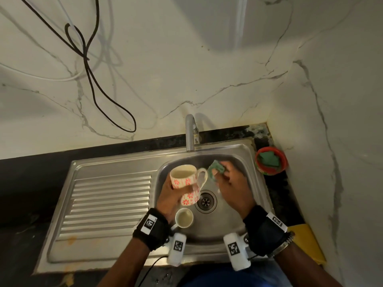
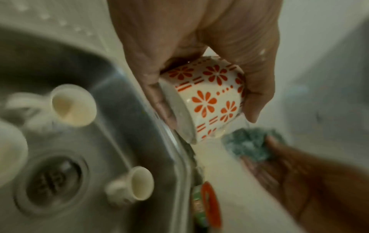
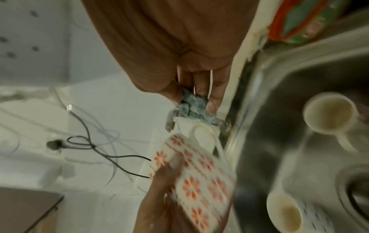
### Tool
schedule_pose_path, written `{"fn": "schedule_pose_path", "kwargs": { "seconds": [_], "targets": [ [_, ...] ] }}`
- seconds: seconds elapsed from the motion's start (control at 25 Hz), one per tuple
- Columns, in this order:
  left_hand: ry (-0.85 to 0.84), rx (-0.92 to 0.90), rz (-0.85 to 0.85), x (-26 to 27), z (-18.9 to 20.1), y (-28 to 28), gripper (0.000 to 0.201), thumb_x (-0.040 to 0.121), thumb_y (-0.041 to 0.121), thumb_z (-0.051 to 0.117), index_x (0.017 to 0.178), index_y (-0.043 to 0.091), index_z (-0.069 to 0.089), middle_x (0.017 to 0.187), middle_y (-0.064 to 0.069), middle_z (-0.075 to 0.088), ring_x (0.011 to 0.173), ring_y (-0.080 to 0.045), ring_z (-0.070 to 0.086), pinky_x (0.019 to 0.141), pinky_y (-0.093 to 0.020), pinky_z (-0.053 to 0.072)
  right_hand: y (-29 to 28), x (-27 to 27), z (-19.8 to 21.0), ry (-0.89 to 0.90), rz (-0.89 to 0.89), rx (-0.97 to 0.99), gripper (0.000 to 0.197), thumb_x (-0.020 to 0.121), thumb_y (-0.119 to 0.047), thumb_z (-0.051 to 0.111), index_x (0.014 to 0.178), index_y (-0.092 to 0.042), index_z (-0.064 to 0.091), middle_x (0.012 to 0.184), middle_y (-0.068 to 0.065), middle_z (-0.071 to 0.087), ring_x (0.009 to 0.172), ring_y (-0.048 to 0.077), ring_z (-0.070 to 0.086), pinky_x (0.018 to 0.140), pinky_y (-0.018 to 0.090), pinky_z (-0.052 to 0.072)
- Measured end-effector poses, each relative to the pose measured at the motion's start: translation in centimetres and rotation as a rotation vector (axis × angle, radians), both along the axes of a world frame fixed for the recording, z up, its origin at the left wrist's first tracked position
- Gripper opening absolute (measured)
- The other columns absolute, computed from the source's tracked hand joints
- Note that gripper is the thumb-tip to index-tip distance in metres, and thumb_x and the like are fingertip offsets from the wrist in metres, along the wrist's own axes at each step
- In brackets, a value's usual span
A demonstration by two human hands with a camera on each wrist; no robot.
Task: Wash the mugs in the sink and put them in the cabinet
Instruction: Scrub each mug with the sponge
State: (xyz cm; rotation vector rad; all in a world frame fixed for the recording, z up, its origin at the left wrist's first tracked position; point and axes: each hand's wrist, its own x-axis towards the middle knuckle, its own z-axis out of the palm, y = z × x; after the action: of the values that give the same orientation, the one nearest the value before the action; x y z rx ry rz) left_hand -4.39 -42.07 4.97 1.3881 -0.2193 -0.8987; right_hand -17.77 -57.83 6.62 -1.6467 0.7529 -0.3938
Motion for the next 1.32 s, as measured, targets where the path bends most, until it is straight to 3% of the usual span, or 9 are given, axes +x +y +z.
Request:
{"fn": "schedule_pose_path", "kwargs": {
  "seconds": [0.12, 0.2, 0.4, 0.64, 0.8, 0.96, 1.08, 1.2, 1.32],
  "targets": [
    [-0.454, 0.092, -0.135, 0.3, -1.5, 1.3, 0.085, 0.058, 0.01, 0.1, 0.13, 0.025, 0.056, 0.122, -0.002, 0.069, 0.113, -0.02, 0.068, 0.093, -0.033, 0.057, 0.0, 0.3, 1.6, -0.113, 0.081, -0.266, 0.014, 0.103, -0.029, 0.063, 0.117, -0.027, 0.065, 0.115, -0.012, 0.072, 0.108, 0.003, 0.066, 0.093, 0.033, 0.057],
    [-0.587, 0.047, -0.179, 0.4, -1.4, 1.3, 0.087, 0.058, 0.021, 0.1, 0.133, 0.018, 0.055, 0.127, -0.001, 0.067, 0.116, -0.025, 0.067, 0.096, -0.038, 0.057, 1.1, 0.4, 2.4, -0.118, 0.205, -0.525, 0.019, 0.098, -0.029, 0.066, 0.116, -0.03, 0.072, 0.118, -0.013, 0.071, 0.114, 0.005, 0.061, 0.098, 0.029, 0.051],
    [-0.861, 0.054, -0.217, 1.6, 0.5, 0.8, 0.082, 0.058, 0.031, 0.101, 0.129, 0.027, 0.06, 0.129, 0.022, 0.063, 0.118, -0.009, 0.064, 0.097, -0.024, 0.053, 2.7, -0.9, 3.5, 0.11, 0.624, -0.616, 0.025, 0.095, -0.028, 0.044, 0.12, -0.031, 0.048, 0.109, 0.0, 0.069, 0.088, 0.02, 0.065, 0.073, 0.044, 0.055],
    [-1.057, 0.243, -0.549, 3.9, 2.7, -0.1, 0.083, 0.053, 0.045, 0.09, 0.127, 0.045, 0.053, 0.125, 0.039, 0.053, 0.118, 0.011, 0.051, 0.103, -0.045, 0.051, 3.5, -0.7, 2.1, 0.225, 0.738, -0.828, 0.049, 0.086, -0.012, 0.058, 0.132, -0.013, 0.042, 0.107, 0.01, 0.071, 0.068, 0.026, 0.067, 0.046, 0.025, 0.031],
    [-0.985, 0.261, -0.713, 4.1, 3.1, -0.4, 0.091, 0.054, 0.038, 0.099, 0.134, 0.035, 0.055, 0.131, 0.02, 0.058, 0.121, -0.002, 0.056, 0.105, -0.041, 0.051, 3.0, 0.1, 1.0, 0.206, 0.891, -0.649, 0.033, 0.093, -0.006, 0.056, 0.126, -0.008, 0.054, 0.112, 0.016, 0.071, 0.089, 0.038, 0.071, 0.066, 0.036, 0.049],
    [-0.851, 0.302, -0.818, 5.8, 3.5, 0.3, 0.093, 0.058, 0.029, 0.099, 0.137, 0.033, 0.051, 0.131, 0.016, 0.058, 0.12, -0.009, 0.059, 0.102, -0.036, 0.055, 2.1, -0.5, -0.4, 0.089, 0.813, -1.073, 0.056, 0.082, -0.002, 0.059, 0.135, -0.02, 0.061, 0.143, 0.005, 0.061, 0.117, 0.021, 0.056, 0.06, 0.034, 0.055],
    [-0.748, 0.279, -0.806, 5.9, 3.5, 0.4, 0.092, 0.06, 0.02, 0.1, 0.137, 0.033, 0.051, 0.13, 0.014, 0.06, 0.12, -0.012, 0.061, 0.1, -0.033, 0.056, 2.5, 0.6, -0.5, 0.055, 0.805, -0.995, 0.041, 0.09, -0.01, 0.049, 0.128, -0.017, 0.062, 0.129, 0.008, 0.068, 0.099, 0.031, 0.069, 0.059, 0.04, 0.058],
    [-0.574, 0.187, -0.715, 7.0, 3.9, 0.6, 0.085, 0.064, 0.013, 0.098, 0.137, 0.022, 0.056, 0.131, 0.003, 0.063, 0.123, -0.023, 0.062, 0.1, -0.044, 0.058, 2.2, 1.2, -0.2, -0.079, 0.692, -0.761, 0.014, 0.096, -0.017, 0.062, 0.108, -0.011, 0.063, 0.096, 0.011, 0.074, 0.073, 0.035, 0.069, 0.057, 0.03, 0.042],
    [-0.362, 0.066, -0.477, 6.8, 2.9, 1.2, 0.084, 0.07, 0.032, 0.094, 0.142, 0.019, 0.053, 0.136, -0.006, 0.063, 0.123, -0.029, 0.064, 0.095, -0.048, 0.059, 2.4, 1.5, 0.1, -0.103, 0.499, -0.473, 0.023, 0.103, -0.031, 0.057, 0.115, -0.013, 0.066, 0.095, 0.006, 0.076, 0.078, 0.026, 0.07, 0.064, 0.03, 0.044]
  ]
}}
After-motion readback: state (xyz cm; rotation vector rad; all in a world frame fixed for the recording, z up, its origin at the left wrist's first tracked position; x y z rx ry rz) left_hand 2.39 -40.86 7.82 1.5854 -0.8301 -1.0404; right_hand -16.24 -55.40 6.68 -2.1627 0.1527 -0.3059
